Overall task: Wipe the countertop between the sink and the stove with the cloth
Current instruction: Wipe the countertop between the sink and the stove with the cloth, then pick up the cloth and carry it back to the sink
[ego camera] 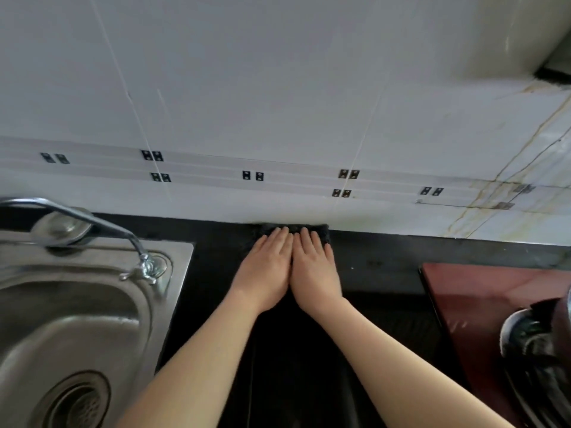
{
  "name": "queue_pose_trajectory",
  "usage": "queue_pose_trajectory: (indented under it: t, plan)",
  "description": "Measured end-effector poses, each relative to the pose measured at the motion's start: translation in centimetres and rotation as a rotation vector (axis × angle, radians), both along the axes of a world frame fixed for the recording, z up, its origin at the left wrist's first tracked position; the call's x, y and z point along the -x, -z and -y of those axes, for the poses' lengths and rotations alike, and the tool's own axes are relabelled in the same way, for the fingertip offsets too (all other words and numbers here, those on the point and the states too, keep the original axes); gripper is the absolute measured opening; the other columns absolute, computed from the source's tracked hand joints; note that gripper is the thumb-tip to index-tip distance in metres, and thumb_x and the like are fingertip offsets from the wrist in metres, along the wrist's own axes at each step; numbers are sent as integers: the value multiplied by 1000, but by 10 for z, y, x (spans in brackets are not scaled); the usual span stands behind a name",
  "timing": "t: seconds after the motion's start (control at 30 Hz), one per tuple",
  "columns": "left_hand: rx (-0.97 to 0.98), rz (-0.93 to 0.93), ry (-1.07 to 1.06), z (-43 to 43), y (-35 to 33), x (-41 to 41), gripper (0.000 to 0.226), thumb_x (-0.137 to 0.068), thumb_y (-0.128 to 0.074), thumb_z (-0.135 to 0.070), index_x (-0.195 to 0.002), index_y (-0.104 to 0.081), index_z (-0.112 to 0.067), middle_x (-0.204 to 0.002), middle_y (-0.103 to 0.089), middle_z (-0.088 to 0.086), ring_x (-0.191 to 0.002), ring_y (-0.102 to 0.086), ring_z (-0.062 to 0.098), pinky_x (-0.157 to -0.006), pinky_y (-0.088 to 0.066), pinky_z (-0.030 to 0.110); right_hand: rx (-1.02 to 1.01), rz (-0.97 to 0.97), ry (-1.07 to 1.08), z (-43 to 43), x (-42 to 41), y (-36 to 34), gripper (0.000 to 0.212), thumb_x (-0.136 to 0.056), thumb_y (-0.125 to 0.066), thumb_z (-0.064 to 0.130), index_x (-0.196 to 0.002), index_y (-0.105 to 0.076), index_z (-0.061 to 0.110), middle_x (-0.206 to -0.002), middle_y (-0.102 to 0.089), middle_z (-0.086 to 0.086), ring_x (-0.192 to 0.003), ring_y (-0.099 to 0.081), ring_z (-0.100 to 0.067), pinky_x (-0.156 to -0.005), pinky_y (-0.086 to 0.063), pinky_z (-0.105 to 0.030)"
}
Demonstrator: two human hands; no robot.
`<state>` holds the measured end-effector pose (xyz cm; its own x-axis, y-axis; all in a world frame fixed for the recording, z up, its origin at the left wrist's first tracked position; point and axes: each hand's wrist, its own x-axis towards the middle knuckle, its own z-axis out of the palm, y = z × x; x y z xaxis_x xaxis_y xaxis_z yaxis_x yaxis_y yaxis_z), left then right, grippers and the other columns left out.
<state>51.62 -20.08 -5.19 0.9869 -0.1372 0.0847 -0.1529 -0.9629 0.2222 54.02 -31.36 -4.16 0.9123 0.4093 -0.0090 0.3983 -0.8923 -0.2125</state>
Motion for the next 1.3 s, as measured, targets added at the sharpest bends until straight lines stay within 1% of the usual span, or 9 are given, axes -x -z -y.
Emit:
queue_pose_trajectory:
  t: [0.33, 0.43, 0.53, 0.63, 0.73, 0.93, 1.03, 1.17, 1.3]
  plan:
    - [-78, 39, -190, -80, -3, 45, 59, -89, -45, -5, -144, -22, 4, -152, -21, 24, -142, -14, 33, -116, -16, 43, -180, -54, -227, -88, 24, 5, 63, -97, -39, 14, -149, -6, 9, -159, -3, -13, -145, 6, -29, -116, -1, -49]
    - [-102, 122, -194, -72, -5, 50, 51, -83, -59, -3, -132, -45, 3, -130, -50, 23, -121, -49, 38, -95, -45, 50, -383, -58, -282, -64, 24, -4, 53, -95, -46, 7, -142, -24, -3, -151, -20, -25, -143, -5, -38, -116, -13, -52]
    - [-32, 143, -154, -73, -9, 61, 37, -85, -62, -14, -119, -58, -1, -113, -60, 15, -102, -59, 34, -83, -51, 50, -252, -129, -366, -24, 31, -10, 49, -98, -47, 23, -139, -34, -2, -151, -24, -22, -142, -13, -33, -116, -16, -40]
    - [-29, -10, -53, -75, -12, 83, 63, -90, -47, -40, -141, -34, -5, -150, -31, 11, -138, -28, 28, -114, -22, 41, -50, -160, -455, -4, 38, -14, 68, -97, -46, 38, -149, -15, 9, -159, -5, -12, -145, 1, -24, -115, -9, -33]
    - [-80, -151, 0, -79, -21, 94, 77, -92, -36, -54, -148, -2, -13, -155, 10, 2, -142, 12, 13, -111, 8, 26, 86, -111, -480, -15, 41, -25, 69, -96, -48, 33, -149, -11, 9, -157, -8, -19, -144, -6, -30, -112, -23, -40]
    - [-177, -276, -82, -62, -33, 86, 68, -94, -45, -16, -147, -5, -4, -157, 0, 17, -144, 1, 26, -115, -3, 33, 397, 14, -489, -39, 61, -43, 54, -95, -45, 5, -144, -20, 3, -147, -24, -35, -133, -32, -45, -95, -46, -46]
    - [-141, -289, -123, -55, -36, 91, 60, -92, -40, -1, -146, -14, -2, -156, -9, 19, -144, -7, 28, -117, -9, 35, 367, -13, -385, -51, 79, -56, 38, -93, -44, -3, -131, -42, 0, -133, -47, -31, -116, -53, -40, -84, -50, -41]
    - [-160, -260, -19, -60, -47, 128, 49, -94, -32, 0, -143, -28, -4, -155, -18, 17, -142, -17, 27, -112, -21, 35, 338, -87, -395, -44, 117, -68, 21, -90, -49, -1, -108, -57, 5, -104, -65, -14, -95, -63, -31, -70, -46, -35]
    - [-62, -319, 68, -68, -47, 170, 56, -92, -36, -1, -147, -22, -9, -157, -11, 11, -144, -11, 23, -115, -16, 34, 334, -161, -371, -42, 148, -78, 17, -89, -50, 5, -99, -64, 9, -98, -66, -12, -90, -64, -31, -67, -48, -34]
